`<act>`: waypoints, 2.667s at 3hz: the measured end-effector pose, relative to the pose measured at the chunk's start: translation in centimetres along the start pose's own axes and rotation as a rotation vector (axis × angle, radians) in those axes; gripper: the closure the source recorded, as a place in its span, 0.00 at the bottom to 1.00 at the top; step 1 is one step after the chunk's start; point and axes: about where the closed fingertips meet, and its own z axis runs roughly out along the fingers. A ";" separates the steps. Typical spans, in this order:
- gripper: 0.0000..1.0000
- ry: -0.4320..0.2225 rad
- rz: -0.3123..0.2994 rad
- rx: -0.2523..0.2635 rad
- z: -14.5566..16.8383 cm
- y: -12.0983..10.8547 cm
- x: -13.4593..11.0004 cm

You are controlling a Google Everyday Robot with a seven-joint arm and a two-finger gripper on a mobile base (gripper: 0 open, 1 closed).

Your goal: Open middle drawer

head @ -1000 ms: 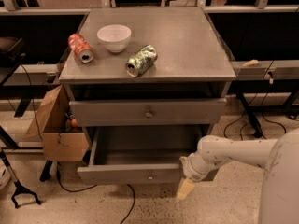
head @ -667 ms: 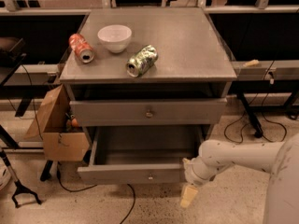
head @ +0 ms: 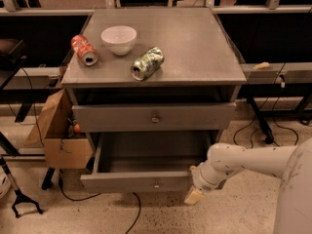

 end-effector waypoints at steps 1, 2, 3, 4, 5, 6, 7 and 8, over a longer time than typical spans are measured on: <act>0.66 0.000 0.000 0.000 -0.5 -0.5 -0.3; 0.89 0.000 0.000 0.000 -0.8 -0.8 -0.6; 1.00 0.000 0.000 0.000 -1.0 -1.1 -0.8; 1.00 0.000 0.000 0.000 -1.2 -1.6 -0.9; 1.00 0.000 0.000 0.000 -1.4 -2.0 -1.0; 0.81 0.000 0.000 0.000 -1.5 -2.4 -1.2; 0.58 0.000 0.000 0.000 -1.5 -2.9 -1.3; 0.35 0.000 0.000 0.000 -1.8 -3.2 -1.4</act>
Offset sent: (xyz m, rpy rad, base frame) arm -0.0659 -0.0105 -0.0120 -0.0473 0.0812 0.0528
